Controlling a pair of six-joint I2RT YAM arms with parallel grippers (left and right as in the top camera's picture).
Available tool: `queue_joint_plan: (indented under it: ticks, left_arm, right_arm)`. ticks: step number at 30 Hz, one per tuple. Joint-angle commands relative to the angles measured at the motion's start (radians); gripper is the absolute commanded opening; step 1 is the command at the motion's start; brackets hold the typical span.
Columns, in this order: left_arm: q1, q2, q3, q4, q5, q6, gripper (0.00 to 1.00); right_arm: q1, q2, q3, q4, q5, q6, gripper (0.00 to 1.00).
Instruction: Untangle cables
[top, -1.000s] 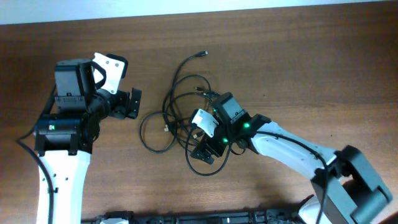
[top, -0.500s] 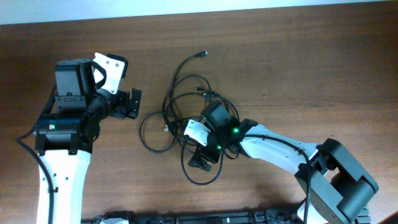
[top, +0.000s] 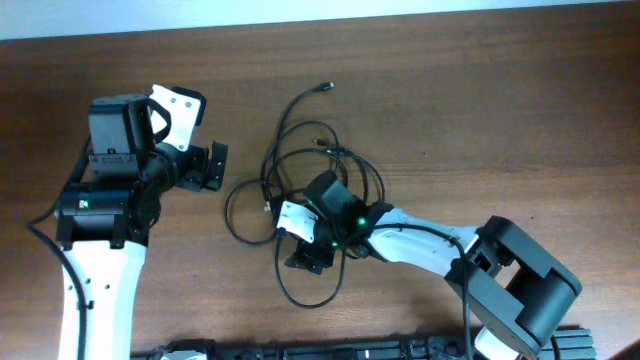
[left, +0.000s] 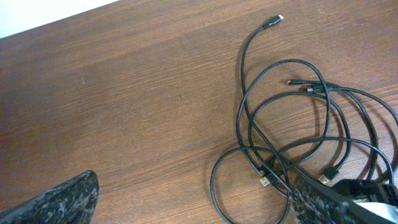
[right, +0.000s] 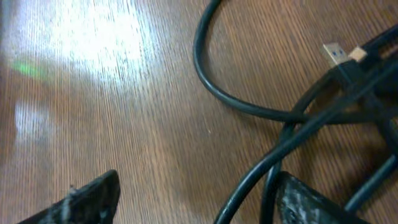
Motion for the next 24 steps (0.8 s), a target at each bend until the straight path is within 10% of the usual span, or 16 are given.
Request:
queue_joint_plan:
  ticks: [1, 8, 15, 19, 24]
  left_arm:
    - [0.005, 0.003, 0.006, 0.001, 0.011, 0.016, 0.99]
    - [0.005, 0.003, 0.006, 0.001, 0.011, 0.016, 0.99]
    - [0.005, 0.003, 0.006, 0.001, 0.011, 0.016, 0.99]
    - [0.005, 0.003, 0.006, 0.001, 0.011, 0.016, 0.99]
    - [0.005, 0.003, 0.006, 0.001, 0.011, 0.016, 0.99]
  right_arm:
    - [0.005, 0.035, -0.002, 0.036, 0.018, -0.002, 0.67]
    - [0.004, 0.080, -0.002, 0.097, 0.022, 0.023, 0.04]
    - [-0.065, 0.005, 0.000, 0.080, 0.055, 0.095, 0.04]
    - [-0.098, -0.007, 0.000, 0.074, 0.051, 0.095, 0.38]
    - [-0.095, -0.006, 0.000, 0.074, 0.052, 0.095, 0.57]
